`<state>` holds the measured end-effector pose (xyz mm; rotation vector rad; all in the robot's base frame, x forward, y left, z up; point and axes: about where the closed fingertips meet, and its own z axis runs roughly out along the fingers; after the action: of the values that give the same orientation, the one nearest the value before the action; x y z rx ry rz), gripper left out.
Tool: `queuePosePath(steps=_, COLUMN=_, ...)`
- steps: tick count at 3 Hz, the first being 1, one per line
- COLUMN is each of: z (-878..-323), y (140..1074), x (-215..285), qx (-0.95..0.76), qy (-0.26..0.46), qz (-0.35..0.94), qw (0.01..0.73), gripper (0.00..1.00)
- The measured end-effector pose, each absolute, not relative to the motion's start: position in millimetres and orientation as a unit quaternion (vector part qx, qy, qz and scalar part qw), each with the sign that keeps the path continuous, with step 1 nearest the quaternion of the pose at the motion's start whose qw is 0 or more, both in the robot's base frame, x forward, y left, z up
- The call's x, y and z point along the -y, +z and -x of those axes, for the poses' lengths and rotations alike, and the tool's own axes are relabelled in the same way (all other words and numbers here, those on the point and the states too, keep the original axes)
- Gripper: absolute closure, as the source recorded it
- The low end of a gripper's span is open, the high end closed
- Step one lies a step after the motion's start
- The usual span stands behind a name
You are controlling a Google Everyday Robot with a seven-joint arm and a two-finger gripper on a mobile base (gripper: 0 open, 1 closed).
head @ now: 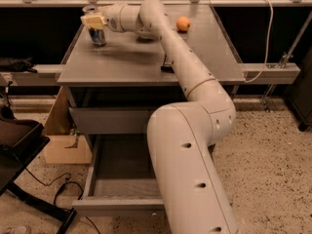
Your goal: Place redbull can into middle drawer
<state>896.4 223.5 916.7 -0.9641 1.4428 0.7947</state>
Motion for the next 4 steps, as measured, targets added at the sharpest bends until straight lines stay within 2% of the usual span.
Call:
queuePosePath(steps=2, z=-896, y=917, x=-224, qx=-0.617, qy=0.340, qz=0.412, qw=0.578, gripper=0.96)
queuePosePath(steps=3, z=-889, y=934, x=-213, qx=-0.611, qy=0.326, qz=0.425, qw=0.583, gripper=1.00)
queuePosePath(steps=4, z=-851, y=984, x=-182, qx=-0.591, qy=0.302, qz=0.451, qw=0.597, gripper=1.00)
